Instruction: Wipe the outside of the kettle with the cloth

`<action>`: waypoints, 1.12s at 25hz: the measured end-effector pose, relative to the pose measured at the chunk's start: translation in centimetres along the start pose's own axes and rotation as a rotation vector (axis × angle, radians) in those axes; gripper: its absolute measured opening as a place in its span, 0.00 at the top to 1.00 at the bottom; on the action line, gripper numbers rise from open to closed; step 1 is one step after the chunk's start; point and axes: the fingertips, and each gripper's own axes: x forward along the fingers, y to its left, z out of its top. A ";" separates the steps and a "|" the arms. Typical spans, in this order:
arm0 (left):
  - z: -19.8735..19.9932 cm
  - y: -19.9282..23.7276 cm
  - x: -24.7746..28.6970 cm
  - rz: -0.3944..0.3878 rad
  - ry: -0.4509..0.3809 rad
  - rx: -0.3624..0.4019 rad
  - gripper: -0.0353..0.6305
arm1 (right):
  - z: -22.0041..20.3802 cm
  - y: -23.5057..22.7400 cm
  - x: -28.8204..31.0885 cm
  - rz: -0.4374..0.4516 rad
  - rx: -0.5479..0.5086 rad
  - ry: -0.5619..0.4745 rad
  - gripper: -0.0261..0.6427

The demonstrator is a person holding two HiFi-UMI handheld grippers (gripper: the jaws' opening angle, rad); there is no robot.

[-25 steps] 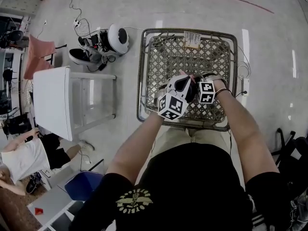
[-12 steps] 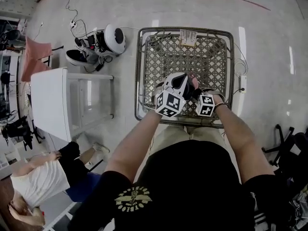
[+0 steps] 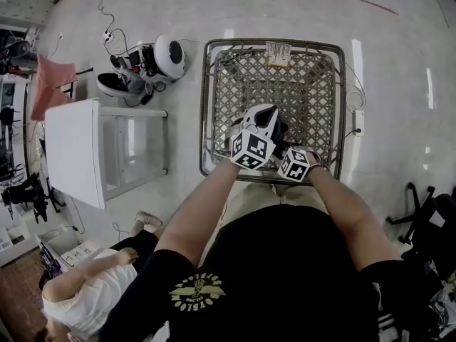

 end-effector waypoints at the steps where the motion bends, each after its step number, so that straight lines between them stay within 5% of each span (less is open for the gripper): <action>1: 0.0 -0.1 0.0 -0.001 0.000 0.000 0.94 | -0.2 -0.1 -0.1 -0.004 0.007 0.004 0.92; 11: 0.0 0.0 -0.1 -0.001 0.000 0.001 0.94 | -3.5 -5.5 -2.6 -0.120 0.118 0.059 0.92; 20: -0.1 0.0 0.0 -0.003 0.006 -0.007 0.94 | -9.0 -12.0 -8.4 -0.355 0.417 0.010 0.92; 28: -0.1 0.2 0.0 -0.008 0.010 -0.018 0.94 | -16.0 -12.2 -12.4 -0.441 0.558 0.087 0.92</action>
